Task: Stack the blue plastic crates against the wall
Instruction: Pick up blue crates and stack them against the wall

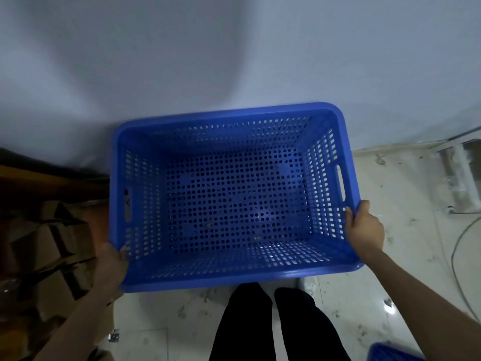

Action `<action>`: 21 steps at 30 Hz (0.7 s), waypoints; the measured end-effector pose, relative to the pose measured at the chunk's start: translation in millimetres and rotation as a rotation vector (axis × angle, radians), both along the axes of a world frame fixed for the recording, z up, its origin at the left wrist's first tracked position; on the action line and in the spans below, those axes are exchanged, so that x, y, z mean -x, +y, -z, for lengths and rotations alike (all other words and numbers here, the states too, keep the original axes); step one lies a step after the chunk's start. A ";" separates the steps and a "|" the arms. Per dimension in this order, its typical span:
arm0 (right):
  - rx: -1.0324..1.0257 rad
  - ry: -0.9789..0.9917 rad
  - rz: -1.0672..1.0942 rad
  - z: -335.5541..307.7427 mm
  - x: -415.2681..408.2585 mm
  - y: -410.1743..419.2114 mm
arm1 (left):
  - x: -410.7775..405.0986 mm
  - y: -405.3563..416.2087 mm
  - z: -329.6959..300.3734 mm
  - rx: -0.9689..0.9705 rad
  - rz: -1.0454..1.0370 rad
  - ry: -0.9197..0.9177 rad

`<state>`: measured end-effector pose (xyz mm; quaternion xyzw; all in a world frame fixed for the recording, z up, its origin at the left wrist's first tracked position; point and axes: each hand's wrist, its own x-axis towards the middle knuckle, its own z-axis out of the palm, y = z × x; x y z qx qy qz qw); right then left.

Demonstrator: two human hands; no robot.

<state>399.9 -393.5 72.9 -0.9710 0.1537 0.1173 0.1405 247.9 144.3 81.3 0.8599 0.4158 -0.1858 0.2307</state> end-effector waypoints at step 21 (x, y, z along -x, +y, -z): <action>-0.106 0.071 0.011 -7.2 4.7 -5.7 | -6.5 -3.2 -9.0 0.129 -0.132 0.012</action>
